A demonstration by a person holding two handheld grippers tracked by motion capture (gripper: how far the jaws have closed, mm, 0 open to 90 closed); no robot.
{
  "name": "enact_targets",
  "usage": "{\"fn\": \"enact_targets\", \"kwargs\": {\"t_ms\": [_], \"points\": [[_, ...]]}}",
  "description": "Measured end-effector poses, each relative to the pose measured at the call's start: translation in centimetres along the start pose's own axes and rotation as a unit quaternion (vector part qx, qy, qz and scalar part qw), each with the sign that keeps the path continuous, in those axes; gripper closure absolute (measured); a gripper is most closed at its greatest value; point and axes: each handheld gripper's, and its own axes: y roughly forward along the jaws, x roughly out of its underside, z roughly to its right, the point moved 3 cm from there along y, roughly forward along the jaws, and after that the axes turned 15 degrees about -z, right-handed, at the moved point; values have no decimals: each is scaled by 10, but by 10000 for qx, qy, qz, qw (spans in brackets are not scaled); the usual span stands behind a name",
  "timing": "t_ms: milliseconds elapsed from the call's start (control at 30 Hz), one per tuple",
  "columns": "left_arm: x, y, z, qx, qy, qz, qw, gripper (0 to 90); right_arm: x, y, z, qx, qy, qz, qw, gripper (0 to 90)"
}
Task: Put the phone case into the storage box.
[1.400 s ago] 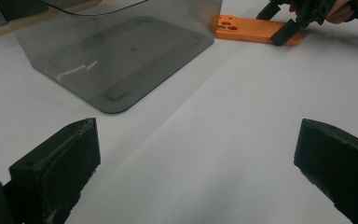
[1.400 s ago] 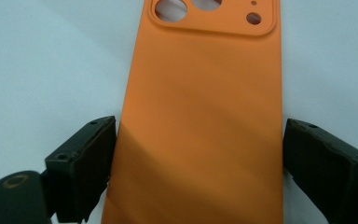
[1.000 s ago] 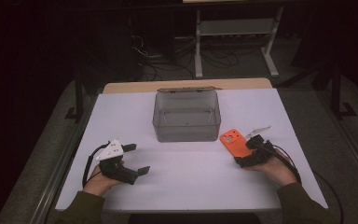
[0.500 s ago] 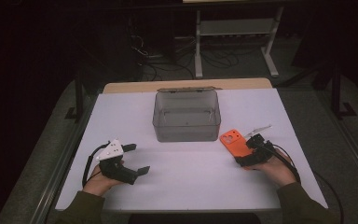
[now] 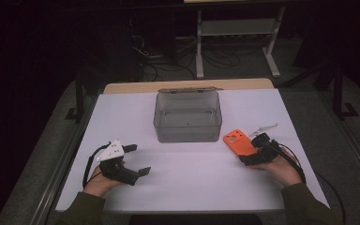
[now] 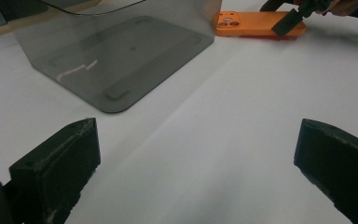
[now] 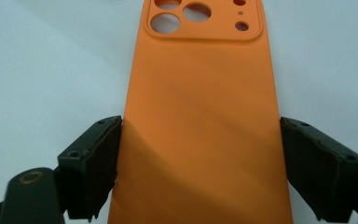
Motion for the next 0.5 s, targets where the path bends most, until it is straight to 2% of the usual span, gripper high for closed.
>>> {"fn": "enact_targets", "kwargs": {"t_ms": [500], "points": [[0, 0, 0, 1, -11, 3, 10000, 0, 3, -17, 2, 0, -28, 229, 9997, 156]]}}
